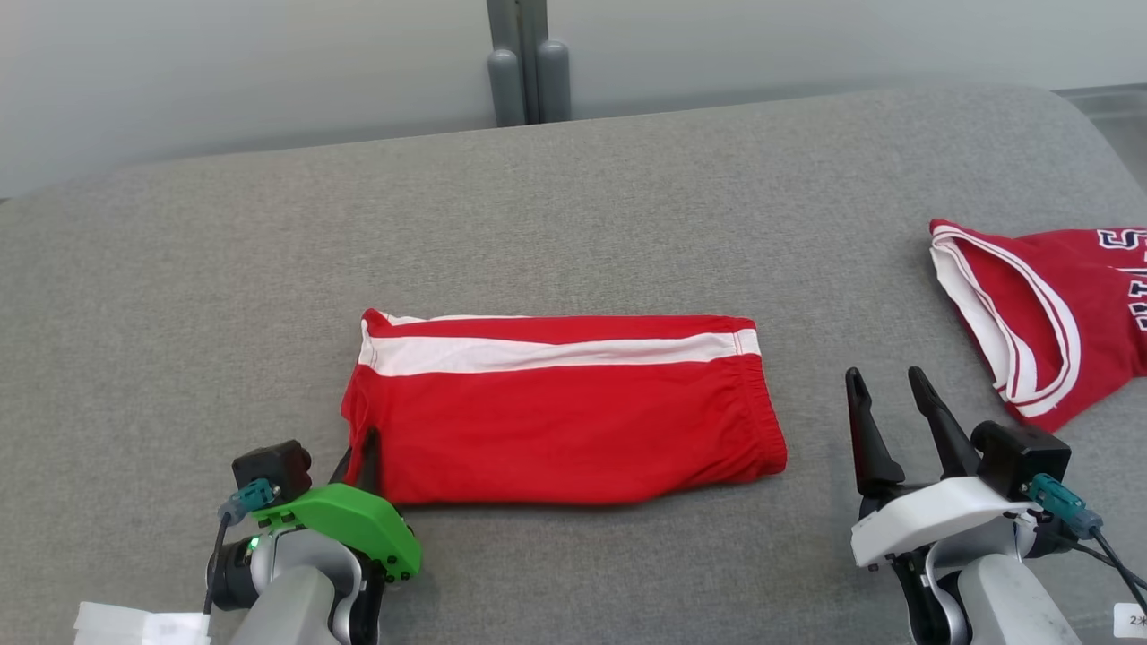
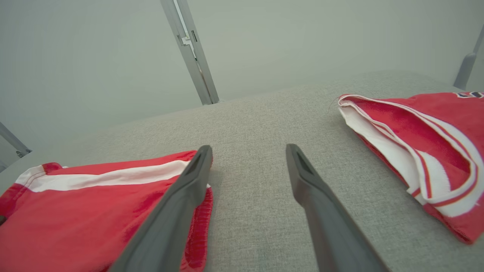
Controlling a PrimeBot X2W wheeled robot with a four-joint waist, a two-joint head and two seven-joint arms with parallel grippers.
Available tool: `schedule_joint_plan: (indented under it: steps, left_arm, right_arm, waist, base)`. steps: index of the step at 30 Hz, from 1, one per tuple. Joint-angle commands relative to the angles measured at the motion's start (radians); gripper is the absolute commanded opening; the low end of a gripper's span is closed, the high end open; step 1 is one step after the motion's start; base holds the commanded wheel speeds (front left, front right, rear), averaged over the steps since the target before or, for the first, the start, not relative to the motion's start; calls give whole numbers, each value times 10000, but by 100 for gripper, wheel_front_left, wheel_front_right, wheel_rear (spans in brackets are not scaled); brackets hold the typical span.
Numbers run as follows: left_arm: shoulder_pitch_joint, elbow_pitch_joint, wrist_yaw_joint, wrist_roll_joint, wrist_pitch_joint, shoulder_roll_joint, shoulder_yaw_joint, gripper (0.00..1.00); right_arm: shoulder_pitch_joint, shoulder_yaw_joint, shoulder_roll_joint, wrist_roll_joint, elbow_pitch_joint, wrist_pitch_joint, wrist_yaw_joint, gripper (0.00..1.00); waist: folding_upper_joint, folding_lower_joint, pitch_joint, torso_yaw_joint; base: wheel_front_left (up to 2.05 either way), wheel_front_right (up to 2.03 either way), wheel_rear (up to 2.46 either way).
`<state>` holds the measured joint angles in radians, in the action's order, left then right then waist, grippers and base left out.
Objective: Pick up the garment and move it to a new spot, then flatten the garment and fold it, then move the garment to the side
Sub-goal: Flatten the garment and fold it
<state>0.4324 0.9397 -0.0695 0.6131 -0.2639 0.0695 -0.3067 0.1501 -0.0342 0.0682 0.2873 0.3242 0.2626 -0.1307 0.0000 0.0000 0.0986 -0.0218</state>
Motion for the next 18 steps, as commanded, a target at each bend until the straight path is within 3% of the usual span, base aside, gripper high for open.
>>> schedule_joint_plan:
  steps: [1, 2, 3, 4, 5, 18]
  left_arm:
    - [-190, -138, 103, -205, 6, -15, 109, 0]
    - [-276, -222, 111, -296, 6, -35, 157, 15]
    - [-368, -283, 97, -360, 6, -55, 210, 45]
    - [-447, -376, 119, -435, 6, -64, 290, 91]
    - [-497, -495, 155, -539, 6, -67, 360, 100]
    - [-1415, -2720, 414, -2754, 5, -160, 1002, 100]
  right_arm:
    - [-95, -38, -23, -15, 69, 23, 5, 100]
    - [-82, -45, -26, -14, 97, 23, 5, 100]
    - [-51, -71, -23, -5, 121, 23, 7, 100]
    - [-17, -105, -21, -2, 159, 23, 5, 100]
    - [30, -122, -18, 6, 183, 23, 5, 100]
    - [696, -231, -74, -348, 1290, 23, 7, 100]
  waist:
    - [0, 0, -222, 336]
    - [0, 0, -219, 389]
    - [0, 0, -216, 439]
    - [0, 0, -211, 480]
    - [0, 0, -202, 519]
    - [0, 0, -69, 1544]
  base:
    - [0, 0, 0]
    - [0, 0, 0]
    - [0, 0, 0]
    - [0, 0, 0]
    - [0, 0, 0]
    - [0, 0, 0]
